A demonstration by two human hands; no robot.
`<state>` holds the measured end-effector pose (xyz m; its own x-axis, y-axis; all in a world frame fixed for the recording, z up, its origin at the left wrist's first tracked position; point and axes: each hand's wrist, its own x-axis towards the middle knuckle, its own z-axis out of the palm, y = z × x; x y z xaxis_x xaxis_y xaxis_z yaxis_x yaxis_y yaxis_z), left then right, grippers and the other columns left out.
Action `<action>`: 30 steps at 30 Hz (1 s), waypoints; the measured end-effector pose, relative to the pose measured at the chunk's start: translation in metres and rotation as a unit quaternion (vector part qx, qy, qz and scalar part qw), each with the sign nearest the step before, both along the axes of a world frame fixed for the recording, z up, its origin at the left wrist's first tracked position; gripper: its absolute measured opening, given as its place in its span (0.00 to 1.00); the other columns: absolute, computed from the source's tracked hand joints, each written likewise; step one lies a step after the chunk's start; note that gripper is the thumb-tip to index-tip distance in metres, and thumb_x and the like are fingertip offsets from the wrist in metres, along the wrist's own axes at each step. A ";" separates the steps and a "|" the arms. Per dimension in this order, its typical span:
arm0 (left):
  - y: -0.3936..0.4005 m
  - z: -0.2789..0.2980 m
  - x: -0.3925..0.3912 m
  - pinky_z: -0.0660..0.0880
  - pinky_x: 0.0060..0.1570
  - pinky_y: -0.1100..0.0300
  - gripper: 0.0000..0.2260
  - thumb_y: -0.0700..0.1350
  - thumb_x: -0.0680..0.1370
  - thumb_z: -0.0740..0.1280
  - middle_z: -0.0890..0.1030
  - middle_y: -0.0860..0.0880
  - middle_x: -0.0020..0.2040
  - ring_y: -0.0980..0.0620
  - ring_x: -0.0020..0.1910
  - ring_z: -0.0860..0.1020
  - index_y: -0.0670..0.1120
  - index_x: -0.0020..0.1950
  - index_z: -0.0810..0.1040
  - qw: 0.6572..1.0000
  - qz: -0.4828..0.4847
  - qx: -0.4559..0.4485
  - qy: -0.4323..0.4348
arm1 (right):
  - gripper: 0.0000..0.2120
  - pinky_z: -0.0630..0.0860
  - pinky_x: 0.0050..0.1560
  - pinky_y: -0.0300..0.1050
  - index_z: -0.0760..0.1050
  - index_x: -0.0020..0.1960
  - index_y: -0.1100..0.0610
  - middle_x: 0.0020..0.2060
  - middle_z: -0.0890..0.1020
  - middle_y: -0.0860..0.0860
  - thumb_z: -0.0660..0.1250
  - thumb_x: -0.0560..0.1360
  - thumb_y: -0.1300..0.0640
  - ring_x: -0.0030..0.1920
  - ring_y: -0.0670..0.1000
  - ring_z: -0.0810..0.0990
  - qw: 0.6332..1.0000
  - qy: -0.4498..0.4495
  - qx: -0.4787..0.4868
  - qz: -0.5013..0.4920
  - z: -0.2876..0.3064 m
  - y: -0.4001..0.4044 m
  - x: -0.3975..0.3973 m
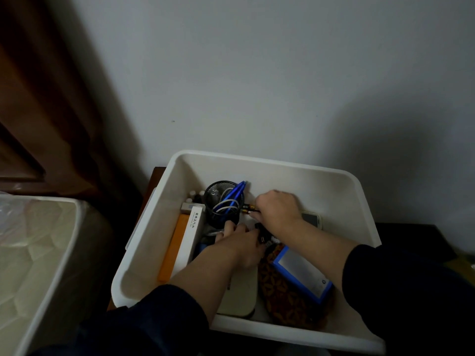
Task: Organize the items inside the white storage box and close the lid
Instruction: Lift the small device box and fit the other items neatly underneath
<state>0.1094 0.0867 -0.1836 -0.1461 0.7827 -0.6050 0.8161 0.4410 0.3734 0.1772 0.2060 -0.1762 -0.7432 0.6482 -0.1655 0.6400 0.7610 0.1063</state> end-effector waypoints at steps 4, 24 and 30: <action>-0.001 -0.002 -0.002 0.52 0.78 0.37 0.28 0.60 0.86 0.54 0.57 0.44 0.83 0.36 0.82 0.46 0.56 0.85 0.55 1.000 0.009 0.003 -0.014 | 0.12 0.78 0.44 0.46 0.84 0.56 0.54 0.47 0.84 0.53 0.68 0.81 0.46 0.48 0.55 0.83 0.998 0.049 -0.033 -0.029 0.004 -0.004 0.004; -0.001 -0.003 -0.008 0.59 0.79 0.38 0.28 0.55 0.85 0.59 0.57 0.42 0.81 0.39 0.82 0.50 0.45 0.83 0.62 0.999 0.021 -0.013 0.029 | 0.12 0.84 0.50 0.50 0.83 0.59 0.52 0.51 0.83 0.53 0.71 0.77 0.55 0.50 0.55 0.84 0.997 -0.003 -0.069 -0.032 0.009 -0.025 0.019; -0.001 -0.005 -0.011 0.60 0.78 0.36 0.28 0.52 0.84 0.62 0.59 0.41 0.80 0.37 0.81 0.51 0.46 0.82 0.60 0.999 0.043 0.001 -0.001 | 0.11 0.84 0.53 0.52 0.84 0.59 0.50 0.52 0.83 0.52 0.72 0.77 0.56 0.51 0.54 0.84 0.993 0.030 -0.102 -0.049 0.004 -0.022 0.010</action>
<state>0.0987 0.0858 -0.1888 -0.2112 0.7691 -0.6032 0.7748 0.5080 0.3763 0.1868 0.1844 -0.1726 -0.6902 0.6763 -0.2574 0.7132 0.6960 -0.0838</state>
